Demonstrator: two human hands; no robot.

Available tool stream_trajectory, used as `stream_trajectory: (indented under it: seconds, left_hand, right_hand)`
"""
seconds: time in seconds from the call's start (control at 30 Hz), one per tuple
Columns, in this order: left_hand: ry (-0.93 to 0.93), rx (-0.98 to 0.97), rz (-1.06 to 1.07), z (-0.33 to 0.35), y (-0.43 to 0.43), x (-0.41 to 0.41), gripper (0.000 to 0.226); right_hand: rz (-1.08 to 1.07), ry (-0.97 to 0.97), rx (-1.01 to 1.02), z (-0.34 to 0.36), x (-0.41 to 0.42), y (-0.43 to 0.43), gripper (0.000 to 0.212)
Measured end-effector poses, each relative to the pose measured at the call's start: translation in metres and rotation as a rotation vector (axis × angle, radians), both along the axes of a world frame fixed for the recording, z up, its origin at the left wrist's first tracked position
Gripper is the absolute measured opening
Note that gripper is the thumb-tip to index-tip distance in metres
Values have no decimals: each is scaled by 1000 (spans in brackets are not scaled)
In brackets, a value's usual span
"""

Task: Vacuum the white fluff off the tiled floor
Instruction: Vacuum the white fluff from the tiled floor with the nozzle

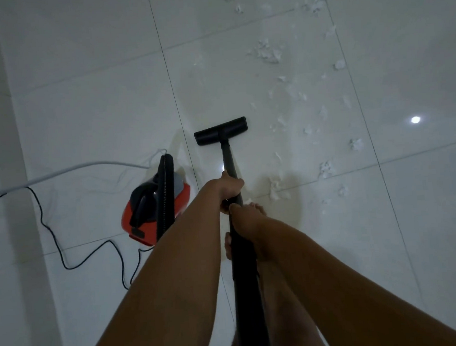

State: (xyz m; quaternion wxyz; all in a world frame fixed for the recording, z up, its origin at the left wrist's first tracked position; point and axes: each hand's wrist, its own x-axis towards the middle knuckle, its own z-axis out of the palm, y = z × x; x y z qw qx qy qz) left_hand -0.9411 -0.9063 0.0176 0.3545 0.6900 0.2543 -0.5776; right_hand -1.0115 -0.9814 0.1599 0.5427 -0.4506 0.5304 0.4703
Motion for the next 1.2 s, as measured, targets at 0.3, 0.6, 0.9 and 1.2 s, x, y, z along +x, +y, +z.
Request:
stream_trajectory:
  seconds: [0.3, 0.6, 0.9, 1.2]
  left_hand:
    - [41, 9, 73, 5, -16, -63, 72]
    - [14, 34, 146, 6, -47, -106, 68]
    - [34, 52, 182, 11, -83, -178, 70]
    - [48, 56, 174, 5, -87, -232, 71]
  right_hand:
    - [35, 107, 142, 13, -56, -25, 35]
    - [74, 93, 201, -3, -98, -60, 27]
    - [231, 57, 186, 0, -160, -105, 35]
    - [337, 13, 72, 7, -212, -105, 38]
